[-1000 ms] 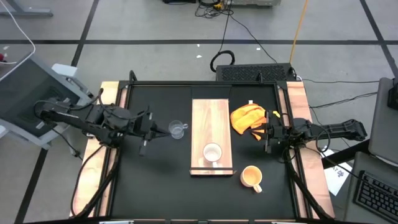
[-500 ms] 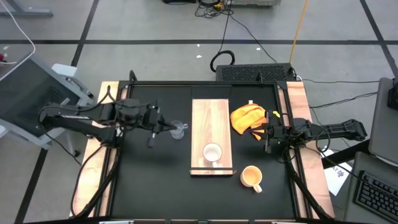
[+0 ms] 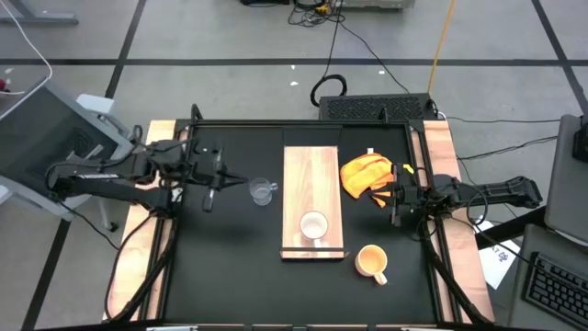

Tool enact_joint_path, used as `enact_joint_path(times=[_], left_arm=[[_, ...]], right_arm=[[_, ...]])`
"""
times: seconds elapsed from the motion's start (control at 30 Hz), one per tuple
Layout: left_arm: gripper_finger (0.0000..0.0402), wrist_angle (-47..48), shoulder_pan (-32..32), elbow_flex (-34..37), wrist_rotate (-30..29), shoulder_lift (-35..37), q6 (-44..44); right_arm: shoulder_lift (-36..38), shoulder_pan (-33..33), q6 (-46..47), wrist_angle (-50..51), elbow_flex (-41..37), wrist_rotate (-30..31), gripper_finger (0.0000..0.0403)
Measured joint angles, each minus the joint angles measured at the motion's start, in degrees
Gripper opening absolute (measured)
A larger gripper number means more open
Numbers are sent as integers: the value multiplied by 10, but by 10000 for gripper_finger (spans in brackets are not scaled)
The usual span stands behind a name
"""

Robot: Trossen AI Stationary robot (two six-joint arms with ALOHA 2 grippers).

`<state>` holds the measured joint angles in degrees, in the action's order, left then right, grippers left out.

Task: Stack small to large cups/mugs on shelf
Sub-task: Put the orange cup on the shelf

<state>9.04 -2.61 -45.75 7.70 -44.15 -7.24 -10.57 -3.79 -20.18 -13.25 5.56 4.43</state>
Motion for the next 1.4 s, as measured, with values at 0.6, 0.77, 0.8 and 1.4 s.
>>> enact_joint_path(times=[0.6, 0.77, 0.8, 1.4], left_arm=[[0, 73, -4, 103, -16, 75, 63], [0, -4, -4, 154, -22, 88, 74], [0, -22, -4, 168, -23, 93, 73], [0, -88, 5, 274, 33, 125, 41]], right_arm=[[0, 0, 29, 0, 0, 0, 0], [0, 0, 28, 0, 0, 0, 0], [0, 0, 28, 0, 0, 0, 0], [0, 0, 30, 0, 0, 0, 0]])
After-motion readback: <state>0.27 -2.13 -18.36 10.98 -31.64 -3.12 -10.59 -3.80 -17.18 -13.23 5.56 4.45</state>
